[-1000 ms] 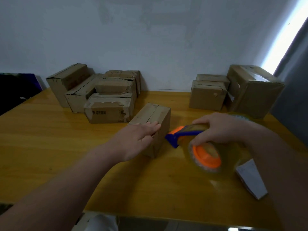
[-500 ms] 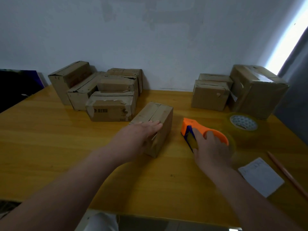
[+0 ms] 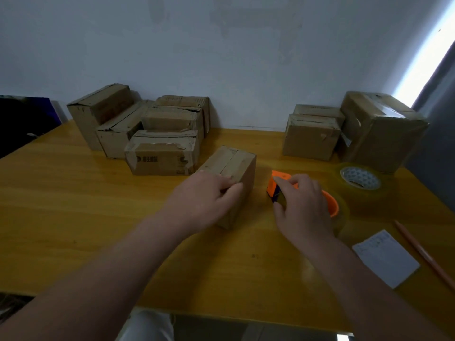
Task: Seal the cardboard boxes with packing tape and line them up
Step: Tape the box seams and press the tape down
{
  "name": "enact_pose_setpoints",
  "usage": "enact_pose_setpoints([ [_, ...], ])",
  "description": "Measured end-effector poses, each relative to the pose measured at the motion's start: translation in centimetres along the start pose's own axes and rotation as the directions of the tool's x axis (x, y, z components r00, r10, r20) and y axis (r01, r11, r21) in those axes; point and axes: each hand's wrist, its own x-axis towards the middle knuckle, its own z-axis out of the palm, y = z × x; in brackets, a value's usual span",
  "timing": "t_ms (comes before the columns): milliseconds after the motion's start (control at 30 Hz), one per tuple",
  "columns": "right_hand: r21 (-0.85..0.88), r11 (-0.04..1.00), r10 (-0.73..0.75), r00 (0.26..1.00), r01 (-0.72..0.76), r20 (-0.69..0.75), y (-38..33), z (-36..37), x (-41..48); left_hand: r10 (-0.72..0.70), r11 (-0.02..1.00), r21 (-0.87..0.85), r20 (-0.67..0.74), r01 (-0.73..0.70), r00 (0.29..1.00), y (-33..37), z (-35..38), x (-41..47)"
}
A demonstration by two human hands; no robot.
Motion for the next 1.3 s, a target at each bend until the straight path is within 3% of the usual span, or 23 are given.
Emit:
enact_pose_setpoints([
  [67, 0.027, 0.999, -0.028, 1.0, 0.028, -0.009, -0.3, -0.3, 0.5, -0.098, 0.973, 0.198, -0.127, 0.122, 0.987, 1.5, 1.2, 0.9],
  [133, 0.04, 0.998, -0.037, 0.999, 0.037, -0.002, -0.4, -0.5, 0.9, -0.097, 0.928, 0.333, -0.214, 0.166, 0.972, 2.7, 2.0, 1.2],
  [300, 0.084, 0.994, -0.063, 0.998, 0.063, 0.003, 0.0, -0.8, 1.4, 0.041, 0.873, 0.481, -0.231, 0.078, 0.972, 2.3, 3.5, 0.6],
  [400, 0.12, 0.99, -0.071, 0.997, 0.068, 0.016, -0.1, -0.9, 1.5, 0.086, 0.864, 0.496, -0.31, 0.084, 0.947, 1.5, 4.9, 0.6],
  [500, 0.153, 0.984, -0.098, 0.994, 0.091, 0.039, -0.7, -1.3, 1.6, 0.092, 0.864, 0.501, -0.265, 0.055, 0.96, 1.8, 4.9, 0.3],
  [733, 0.23, 0.962, -0.172, 0.981, 0.148, 0.087, -1.7, -1.6, 1.8, 0.057, 0.929, 0.361, 0.087, -0.084, 0.995, -0.7, -0.6, -0.6],
  [833, 0.251, 0.952, -0.211, 0.97, 0.175, 0.123, -2.4, -1.5, 1.8, 0.09, 0.929, 0.357, 0.047, -0.101, 0.995, -2.4, -0.9, -0.6],
  [1000, 0.277, 0.937, -0.267, 0.949, 0.214, 0.168, -3.1, -1.5, 2.0, 0.199, 0.967, 0.211, -0.268, -0.144, 0.943, -2.7, -0.9, -0.2],
  [1100, 0.371, 0.906, -0.266, 0.956, 0.205, 0.121, -3.0, -2.8, 2.4, 0.211, 0.966, 0.218, -0.365, -0.137, 0.907, -1.4, -3.1, 0.3],
  [1200, 0.565, 0.82, -0.236, 0.954, 0.093, 0.185, -2.9, -4.1, 2.6, 0.23, 0.967, 0.184, -0.338, -0.176, 0.913, 0.4, -5.9, 1.2],
  [1300, 0.788, 0.609, -0.29, 0.902, -0.084, 0.321, -2.6, -4.3, 2.2, 0.181, 0.975, 0.167, -0.194, -0.149, 0.964, 1.5, -6.9, 2.0],
])
